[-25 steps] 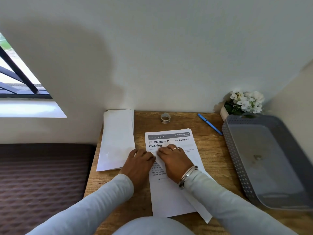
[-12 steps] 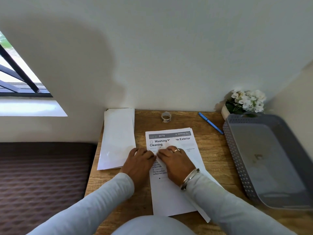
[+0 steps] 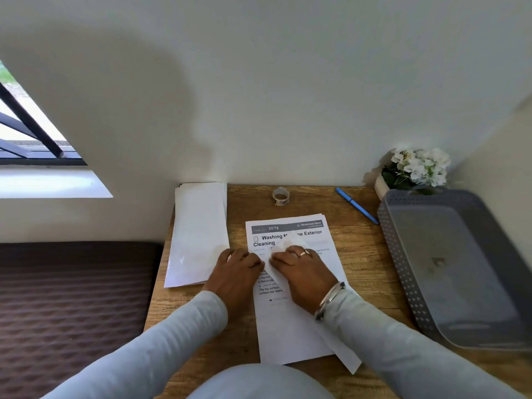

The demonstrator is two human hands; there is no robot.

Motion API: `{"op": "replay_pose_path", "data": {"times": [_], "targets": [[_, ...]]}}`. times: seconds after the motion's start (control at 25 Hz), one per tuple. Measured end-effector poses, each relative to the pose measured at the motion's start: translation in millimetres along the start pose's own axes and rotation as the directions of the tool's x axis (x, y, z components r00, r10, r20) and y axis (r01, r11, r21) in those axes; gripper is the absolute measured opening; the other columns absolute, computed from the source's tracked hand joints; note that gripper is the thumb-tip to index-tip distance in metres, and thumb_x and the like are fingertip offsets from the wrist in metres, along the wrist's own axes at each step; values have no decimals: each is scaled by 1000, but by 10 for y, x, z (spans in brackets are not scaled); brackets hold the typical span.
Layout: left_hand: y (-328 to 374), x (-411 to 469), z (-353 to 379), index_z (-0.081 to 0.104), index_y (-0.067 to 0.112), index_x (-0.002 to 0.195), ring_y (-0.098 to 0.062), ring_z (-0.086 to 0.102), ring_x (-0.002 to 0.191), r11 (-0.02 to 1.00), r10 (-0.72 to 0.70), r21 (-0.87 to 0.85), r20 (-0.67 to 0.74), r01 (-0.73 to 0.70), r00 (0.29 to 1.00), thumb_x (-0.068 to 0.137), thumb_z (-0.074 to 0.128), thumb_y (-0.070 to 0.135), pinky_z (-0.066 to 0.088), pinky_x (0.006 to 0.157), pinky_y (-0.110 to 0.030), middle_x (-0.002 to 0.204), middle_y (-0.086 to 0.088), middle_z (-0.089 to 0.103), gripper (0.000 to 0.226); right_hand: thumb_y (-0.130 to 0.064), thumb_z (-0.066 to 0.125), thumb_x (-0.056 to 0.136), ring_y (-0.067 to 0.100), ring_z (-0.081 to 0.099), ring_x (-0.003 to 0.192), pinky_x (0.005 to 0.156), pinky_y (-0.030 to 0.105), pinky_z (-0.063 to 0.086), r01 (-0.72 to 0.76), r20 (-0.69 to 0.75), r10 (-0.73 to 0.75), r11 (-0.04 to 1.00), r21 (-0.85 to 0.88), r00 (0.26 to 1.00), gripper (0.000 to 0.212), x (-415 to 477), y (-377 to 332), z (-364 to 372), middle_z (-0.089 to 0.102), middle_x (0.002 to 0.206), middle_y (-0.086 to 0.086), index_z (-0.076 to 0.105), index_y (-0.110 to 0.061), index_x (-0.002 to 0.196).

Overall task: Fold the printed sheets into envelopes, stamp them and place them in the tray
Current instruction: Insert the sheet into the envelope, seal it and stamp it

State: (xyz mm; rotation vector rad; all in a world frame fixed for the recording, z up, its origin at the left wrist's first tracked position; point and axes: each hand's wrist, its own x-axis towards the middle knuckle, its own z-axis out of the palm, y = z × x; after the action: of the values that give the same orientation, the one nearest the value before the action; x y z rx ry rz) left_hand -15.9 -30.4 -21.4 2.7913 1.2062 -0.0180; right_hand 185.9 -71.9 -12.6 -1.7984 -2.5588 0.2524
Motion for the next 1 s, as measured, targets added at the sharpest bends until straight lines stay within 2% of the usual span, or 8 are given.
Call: {"op": "replay_pose_path", "data": {"times": [0.2,0.32,0.4,0.48,0.6,0.76,0.92,1.0], "targets": [[1,-3,-19,57,24,137,-27,48,131,1000,-14,-10,27,14,1000,85,74,37,34,113,-49,138,1,57,56,-9,53,83,31,36,141,117,50,23,-258,-48,255,965,-51,966,58,185,233,-127,52,144,-1,52,-20,140],[1,-12,-6,67,24,125,-28,59,119,1000,-5,5,34,5,999,73,86,38,45,103,-49,124,1,66,57,-17,61,82,31,44,134,114,52,30,-117,-10,116,993,-32,993,52,168,-61,-34,57,137,2,57,-17,134],[-10,-2,-4,66,23,127,-29,57,121,1000,-2,-1,16,2,1000,75,84,37,43,105,-49,126,0,65,56,-20,67,80,31,49,130,111,51,36,-60,-9,59,998,-11,998,55,109,-98,32,58,136,1,57,-19,134],[-7,9,-7,59,23,136,-28,49,130,1000,-2,10,2,2,1000,85,75,36,35,112,-49,136,1,58,54,-15,64,80,31,47,132,113,52,33,-119,-50,118,993,-14,992,58,132,49,8,57,139,-1,56,-22,137],[11,14,-47,57,24,137,-27,49,131,999,-24,-21,19,24,1000,87,73,37,33,114,-47,139,1,57,54,-11,56,81,28,43,135,117,50,25,-243,-53,243,970,10,969,60,186,225,-65,54,143,-3,53,-22,140],[-62,98,-117,72,23,116,-28,64,110,999,38,-19,-17,-38,999,77,81,38,46,101,-48,118,0,71,43,-22,51,86,25,49,125,104,41,40,-246,-70,258,959,142,964,44,241,287,-48,60,133,-5,63,-25,128],[-136,450,-312,69,25,122,-25,58,117,1000,18,-13,-54,-19,998,93,53,35,38,108,-43,125,3,67,35,-24,53,92,23,58,114,97,38,47,-279,-142,333,910,307,932,33,303,446,-137,65,124,-1,65,-22,122],[-171,710,-414,69,25,121,-23,58,113,999,-29,-42,-68,27,997,95,50,33,43,103,-41,122,3,67,33,-20,59,93,20,60,111,95,35,48,-306,-172,419,838,452,892,28,349,520,-193,67,121,-1,67,-20,120]]}}
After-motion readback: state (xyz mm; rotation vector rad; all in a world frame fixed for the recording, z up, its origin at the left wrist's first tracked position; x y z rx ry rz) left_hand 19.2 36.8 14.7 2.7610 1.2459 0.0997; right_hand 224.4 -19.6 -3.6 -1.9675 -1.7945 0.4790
